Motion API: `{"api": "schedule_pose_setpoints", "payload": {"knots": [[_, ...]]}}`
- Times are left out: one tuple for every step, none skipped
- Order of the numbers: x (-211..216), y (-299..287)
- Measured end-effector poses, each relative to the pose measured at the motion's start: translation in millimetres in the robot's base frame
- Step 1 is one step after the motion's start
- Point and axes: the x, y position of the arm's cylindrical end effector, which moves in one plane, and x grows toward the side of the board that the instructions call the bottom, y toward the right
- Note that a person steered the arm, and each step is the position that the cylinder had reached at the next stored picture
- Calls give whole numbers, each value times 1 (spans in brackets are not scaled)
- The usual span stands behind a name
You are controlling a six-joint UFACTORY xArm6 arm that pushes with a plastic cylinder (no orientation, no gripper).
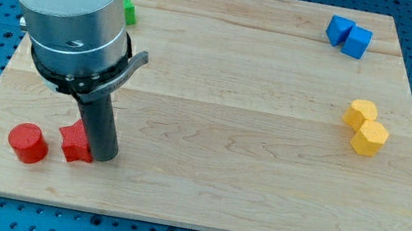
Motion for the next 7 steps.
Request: {"api": "schedule_pose_setpoints", "payload": {"knots": [[0, -16], [0, -23], [0, -28], [-2, -5], [-19, 59], [-29, 71], [-29, 71]]}}
